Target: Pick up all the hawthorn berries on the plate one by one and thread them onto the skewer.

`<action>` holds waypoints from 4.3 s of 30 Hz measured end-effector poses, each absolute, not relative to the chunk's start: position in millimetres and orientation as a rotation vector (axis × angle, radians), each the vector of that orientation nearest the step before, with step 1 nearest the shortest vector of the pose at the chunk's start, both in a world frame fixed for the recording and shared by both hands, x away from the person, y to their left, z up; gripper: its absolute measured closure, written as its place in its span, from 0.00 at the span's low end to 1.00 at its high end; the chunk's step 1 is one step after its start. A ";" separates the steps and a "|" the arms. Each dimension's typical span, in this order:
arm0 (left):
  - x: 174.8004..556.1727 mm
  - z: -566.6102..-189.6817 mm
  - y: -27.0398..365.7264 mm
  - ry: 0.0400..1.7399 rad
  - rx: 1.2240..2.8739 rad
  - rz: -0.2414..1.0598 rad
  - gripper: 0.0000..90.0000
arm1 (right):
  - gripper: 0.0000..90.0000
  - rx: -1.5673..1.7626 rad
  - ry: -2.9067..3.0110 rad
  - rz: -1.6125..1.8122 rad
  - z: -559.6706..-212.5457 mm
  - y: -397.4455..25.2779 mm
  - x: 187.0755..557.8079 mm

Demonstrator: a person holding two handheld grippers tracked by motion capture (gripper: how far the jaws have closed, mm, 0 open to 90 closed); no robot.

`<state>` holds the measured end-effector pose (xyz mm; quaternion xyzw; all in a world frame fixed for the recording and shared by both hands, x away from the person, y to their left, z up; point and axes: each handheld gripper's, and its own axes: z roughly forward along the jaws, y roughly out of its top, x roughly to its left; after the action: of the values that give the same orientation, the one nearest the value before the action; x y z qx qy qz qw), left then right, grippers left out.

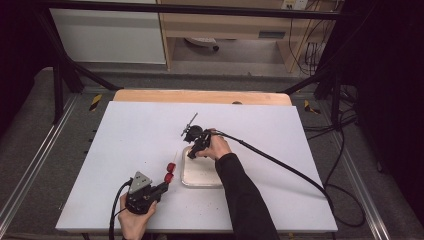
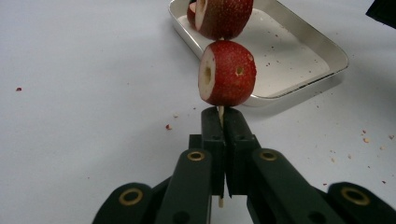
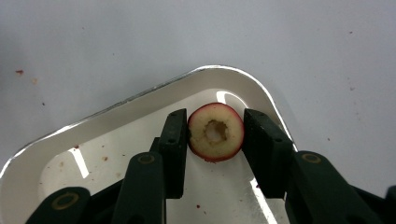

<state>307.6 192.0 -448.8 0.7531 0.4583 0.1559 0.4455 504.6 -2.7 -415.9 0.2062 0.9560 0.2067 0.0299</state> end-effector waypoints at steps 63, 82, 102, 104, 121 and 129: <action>289.1 -445.5 100.9 1.124 1.709 0.258 0.98 | 0.69 1.377 1.870 2.097 -402.1 -118.5 397.7; 291.4 -443.3 99.8 1.124 1.688 0.248 0.98 | 0.69 1.332 1.850 2.151 -402.1 -117.4 392.3; 291.3 -443.9 100.3 1.131 1.697 0.254 0.98 | 0.69 1.344 1.914 2.125 -400.8 -119.3 392.6; 291.4 -444.2 100.6 1.132 1.699 0.253 0.98 | 0.69 1.363 1.927 2.122 -400.0 -119.8 393.1; 289.0 -444.0 100.3 1.095 1.723 0.267 0.98 | 0.69 1.448 1.972 2.125 -395.4 -123.5 396.5; 289.2 -444.0 100.3 1.098 1.719 0.265 0.98 | 0.69 1.424 1.975 2.119 -396.3 -123.1 396.2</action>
<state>289.2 100.3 -444.0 0.7157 0.4572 0.1102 0.5164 396.2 -123.1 -396.3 0.4408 0.6114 0.6557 -0.0431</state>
